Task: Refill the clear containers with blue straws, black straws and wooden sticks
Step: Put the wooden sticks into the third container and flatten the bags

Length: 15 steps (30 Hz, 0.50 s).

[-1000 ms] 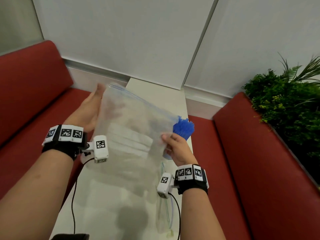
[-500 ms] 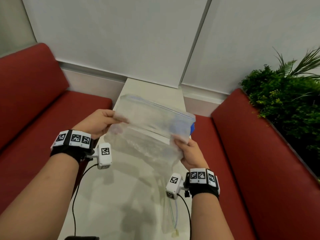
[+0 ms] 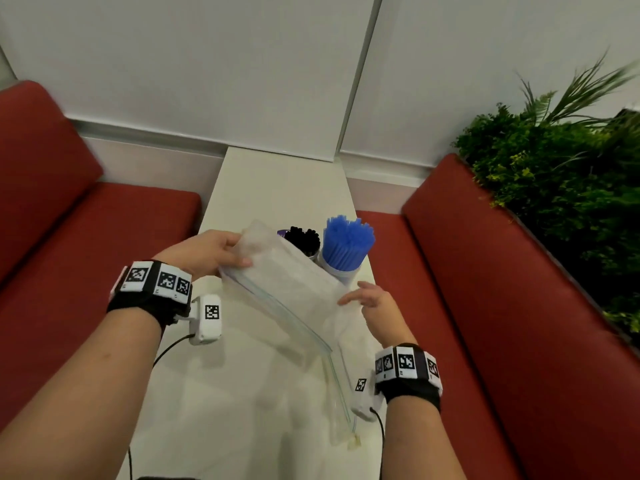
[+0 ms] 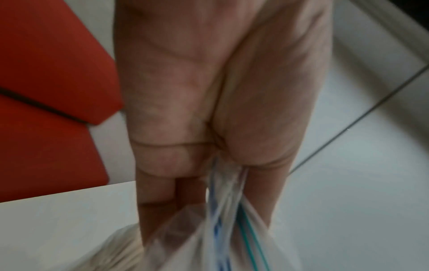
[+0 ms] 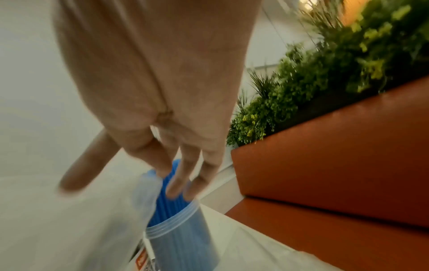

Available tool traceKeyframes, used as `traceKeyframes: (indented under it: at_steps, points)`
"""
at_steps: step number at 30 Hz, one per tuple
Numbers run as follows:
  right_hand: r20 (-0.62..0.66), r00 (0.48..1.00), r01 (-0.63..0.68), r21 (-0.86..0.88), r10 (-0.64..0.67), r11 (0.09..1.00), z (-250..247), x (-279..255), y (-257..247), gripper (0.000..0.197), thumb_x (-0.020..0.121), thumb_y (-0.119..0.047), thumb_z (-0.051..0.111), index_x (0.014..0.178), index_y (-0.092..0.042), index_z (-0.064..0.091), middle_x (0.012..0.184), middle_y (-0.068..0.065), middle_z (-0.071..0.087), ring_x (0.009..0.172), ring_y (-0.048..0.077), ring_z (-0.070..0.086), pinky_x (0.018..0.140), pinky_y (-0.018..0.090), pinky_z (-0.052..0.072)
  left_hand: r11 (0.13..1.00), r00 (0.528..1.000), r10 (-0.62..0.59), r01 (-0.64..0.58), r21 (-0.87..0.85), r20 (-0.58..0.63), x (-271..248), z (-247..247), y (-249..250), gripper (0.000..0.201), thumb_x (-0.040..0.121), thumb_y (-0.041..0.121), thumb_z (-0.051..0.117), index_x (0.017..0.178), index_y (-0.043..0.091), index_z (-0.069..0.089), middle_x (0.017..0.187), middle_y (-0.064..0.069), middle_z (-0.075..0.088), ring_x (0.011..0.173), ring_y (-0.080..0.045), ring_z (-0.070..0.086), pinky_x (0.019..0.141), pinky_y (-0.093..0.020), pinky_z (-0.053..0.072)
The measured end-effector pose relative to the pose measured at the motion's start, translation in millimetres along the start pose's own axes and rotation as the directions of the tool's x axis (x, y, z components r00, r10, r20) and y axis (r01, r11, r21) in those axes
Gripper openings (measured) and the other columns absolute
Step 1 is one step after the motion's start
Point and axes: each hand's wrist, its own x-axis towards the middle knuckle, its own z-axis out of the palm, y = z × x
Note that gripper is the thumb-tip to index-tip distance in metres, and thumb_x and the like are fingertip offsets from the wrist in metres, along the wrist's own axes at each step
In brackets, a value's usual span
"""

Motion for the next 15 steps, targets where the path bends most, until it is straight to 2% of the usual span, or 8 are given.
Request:
traceKeyframes:
  at_steps: [2, 3, 5, 6, 8, 9, 12, 15]
  points:
    - [-0.102, 0.995, 0.001, 0.092, 0.008, 0.996, -7, -10, 0, 0.061, 0.081, 0.008, 0.048, 0.099, -0.045, 0.072, 0.145, -0.012, 0.048, 0.14, 0.019, 0.044, 0.108, 0.039, 0.042, 0.989, 0.995, 0.07, -0.078, 0.124, 0.071, 7, 13, 20, 0.033, 0.077, 0.022, 0.078, 0.109, 0.024, 0.074, 0.113, -0.008, 0.072, 0.108, -0.028, 0.067, 0.084, -0.032, 0.057]
    - [-0.087, 0.996, 0.003, 0.176, 0.012, 0.984, -9, -14, -3, 0.056, 0.082, -0.005, 0.06, 0.113, -0.051, 0.066, 0.145, -0.018, 0.047, 0.141, 0.013, 0.042, 0.105, 0.036, 0.041, 0.976, 0.987, 0.076, -0.102, 0.192, 0.138, 12, 23, 31, 0.034, 0.078, 0.025, 0.078, 0.111, 0.025, 0.073, 0.114, -0.005, 0.072, 0.109, -0.027, 0.067, 0.09, -0.034, 0.055]
    - [0.061, 0.998, -0.035, 0.256, 0.02, 0.966, -9, -18, -5, 0.07, 0.076, -0.03, 0.082, 0.133, -0.057, 0.051, 0.148, -0.025, 0.044, 0.135, -0.001, 0.04, 0.104, 0.032, 0.039, 0.947, 0.947, 0.037, -0.135, 0.29, 0.319, 21, 50, 54, 0.035, 0.081, 0.024, 0.078, 0.115, 0.024, 0.071, 0.115, -0.006, 0.072, 0.109, -0.026, 0.067, 0.095, -0.036, 0.053]
    - [0.147, 0.989, -0.051, 0.282, 0.01, 0.958, -10, -19, -4, 0.071, 0.075, -0.033, 0.086, 0.135, -0.053, 0.054, 0.146, -0.022, 0.05, 0.13, -0.002, 0.047, 0.103, 0.031, 0.043, 0.937, 0.916, 0.012, -0.15, 0.314, 0.4, 25, 65, 66, 0.035, 0.082, 0.021, 0.077, 0.117, 0.021, 0.07, 0.115, -0.007, 0.072, 0.107, -0.026, 0.068, 0.093, -0.035, 0.054]
    - [0.218, 0.976, -0.075, 0.338, 0.0, 0.938, -14, -20, 0, 0.036, 0.08, -0.029, 0.085, 0.114, -0.031, 0.074, 0.121, -0.004, 0.073, 0.107, 0.01, 0.069, 0.089, 0.034, 0.053, 0.939, 0.895, 0.043, -0.188, 0.289, 0.443, 34, 90, 85, 0.035, 0.082, 0.015, 0.077, 0.117, 0.017, 0.07, 0.113, -0.008, 0.072, 0.102, -0.022, 0.07, 0.085, -0.028, 0.056]
    - [0.177, 0.984, -0.074, 0.374, 0.008, 0.925, -20, -22, 4, 0.02, 0.083, -0.03, 0.083, 0.102, -0.023, 0.077, 0.106, 0.002, 0.077, 0.094, 0.015, 0.072, 0.082, 0.037, 0.055, 0.951, 0.915, 0.106, -0.208, 0.23, 0.389, 39, 98, 90, 0.036, 0.082, 0.012, 0.076, 0.117, 0.017, 0.07, 0.112, -0.006, 0.073, 0.1, -0.02, 0.07, 0.083, -0.025, 0.055]
    - [-0.029, 0.998, -0.034, 0.49, 0.055, 0.871, -39, -26, 27, 0.024, 0.089, -0.034, 0.076, 0.1, -0.014, 0.074, 0.1, 0.012, 0.076, 0.087, 0.023, 0.07, 0.078, 0.04, 0.057, 0.962, 0.962, 0.271, -0.272, 0.031, 0.039, 55, 116, 80, 0.04, 0.085, -0.001, 0.07, 0.119, 0.019, 0.068, 0.107, -0.009, 0.071, 0.092, -0.018, 0.067, 0.081, -0.03, 0.056]
    - [-0.147, 0.985, -0.007, 0.488, 0.091, 0.873, -42, -23, 51, 0.013, 0.093, -0.027, 0.069, 0.101, -0.017, 0.073, 0.097, 0.004, 0.077, 0.082, 0.015, 0.071, 0.071, 0.03, 0.055, 0.967, 0.918, 0.254, -0.247, 0.063, -0.305, 75, 159, 41, 0.044, 0.09, 0.003, 0.064, 0.131, 0.019, 0.059, 0.124, -0.015, 0.062, 0.1, -0.024, 0.063, 0.091, -0.039, 0.051]
